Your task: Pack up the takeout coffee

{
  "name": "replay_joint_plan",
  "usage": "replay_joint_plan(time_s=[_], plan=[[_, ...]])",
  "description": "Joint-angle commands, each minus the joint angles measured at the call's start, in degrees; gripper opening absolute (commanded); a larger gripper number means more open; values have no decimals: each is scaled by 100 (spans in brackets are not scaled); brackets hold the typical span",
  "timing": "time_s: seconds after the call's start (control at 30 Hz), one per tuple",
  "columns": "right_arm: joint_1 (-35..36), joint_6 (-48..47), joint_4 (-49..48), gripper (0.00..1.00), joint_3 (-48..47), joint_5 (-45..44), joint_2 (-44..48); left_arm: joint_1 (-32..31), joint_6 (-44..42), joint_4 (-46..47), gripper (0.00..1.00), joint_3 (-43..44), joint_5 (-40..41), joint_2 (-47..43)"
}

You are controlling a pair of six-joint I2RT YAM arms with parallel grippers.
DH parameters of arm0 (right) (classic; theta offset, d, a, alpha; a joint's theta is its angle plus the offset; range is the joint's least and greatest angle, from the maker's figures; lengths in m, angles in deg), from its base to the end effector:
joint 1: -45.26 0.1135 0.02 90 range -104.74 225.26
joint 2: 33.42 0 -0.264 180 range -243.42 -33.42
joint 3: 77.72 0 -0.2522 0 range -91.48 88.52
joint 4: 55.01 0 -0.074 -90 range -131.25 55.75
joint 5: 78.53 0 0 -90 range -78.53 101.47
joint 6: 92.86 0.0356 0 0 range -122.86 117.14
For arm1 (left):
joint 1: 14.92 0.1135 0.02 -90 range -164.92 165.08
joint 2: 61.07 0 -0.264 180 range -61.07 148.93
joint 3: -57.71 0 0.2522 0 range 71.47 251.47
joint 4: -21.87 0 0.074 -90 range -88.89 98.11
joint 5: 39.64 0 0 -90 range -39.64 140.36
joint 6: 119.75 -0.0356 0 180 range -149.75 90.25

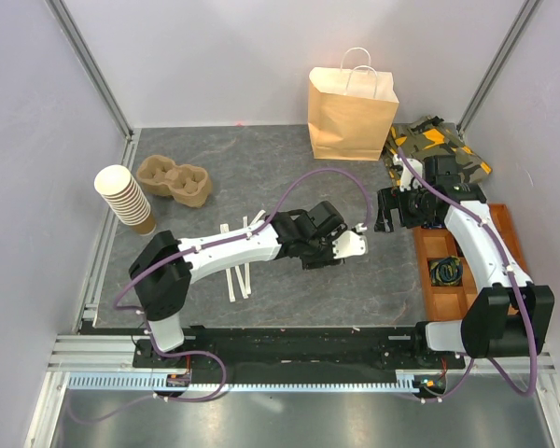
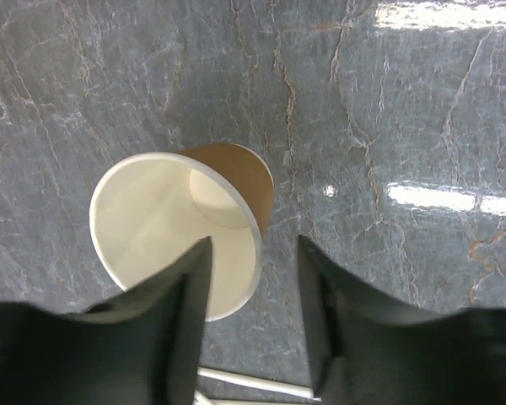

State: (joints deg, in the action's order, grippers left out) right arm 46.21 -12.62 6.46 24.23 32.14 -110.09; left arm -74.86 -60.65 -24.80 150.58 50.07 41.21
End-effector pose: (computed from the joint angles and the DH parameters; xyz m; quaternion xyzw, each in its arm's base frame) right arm 0.2645 0.0170 0.2834 -0.1348 0.9420 0.1533 0.2664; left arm 0.1933 -0.3343 0.2393 0.6818 0.6708 -0.0755 0.2818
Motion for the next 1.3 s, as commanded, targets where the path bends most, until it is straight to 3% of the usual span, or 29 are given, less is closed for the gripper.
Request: replay_joint_plan(time_s=[0.0, 0.03, 0.07, 0.17, 0.3, 0.4, 0.5, 0.57, 0.67, 0.7, 0.83, 1.07, 1.27], plan=[[-33, 9, -33, 98, -127, 16, 37, -35, 128, -189, 66, 420, 12, -454], [-16, 9, -33, 98, -127, 25, 29, -26, 136, -355, 69, 464, 3, -629], [-16, 9, -42, 98, -136, 34, 11, -9, 162, -444, 80, 491, 12, -752], [-25, -26, -33, 98, -197, 52, -6, 114, 347, -734, 100, 456, 126, -1332], [-16, -44, -42, 98, -382, -27, -42, 623, 969, -1085, 100, 403, -266, -2114], [-25, 53, -155, 98, -470, -80, 11, 1483, 1496, -1288, 100, 421, -864, -2677], [-16, 27, -410, 98, -453, -54, 239, 2476, 1525, -1333, 100, 142, -1576, -3301], [-25, -35, -525, 98, -488, 42, 371, 3074, 1411, -1385, 100, -88, -1640, -3626], [-16, -131, -648, 98, -610, -9, 389, 3822, 859, -2069, 100, -335, -2079, -3996], [-16, -192, -709, 98, -637, -149, 380, 3919, 387, -2741, 100, -274, -2210, -3962], [-7, -526, -894, 98, -699, -335, 468, 4436, -477, -3913, 100, -221, -1956, -3821], [-7, -746, -755, 98, -936, -205, 407, 5431, -2479, -4497, 100, -957, -1861, -3996], [-16, -800, -516, 98, -848, 552, 249, 5599, -3500, -3726, 96, -2072, -1010, -4303]])
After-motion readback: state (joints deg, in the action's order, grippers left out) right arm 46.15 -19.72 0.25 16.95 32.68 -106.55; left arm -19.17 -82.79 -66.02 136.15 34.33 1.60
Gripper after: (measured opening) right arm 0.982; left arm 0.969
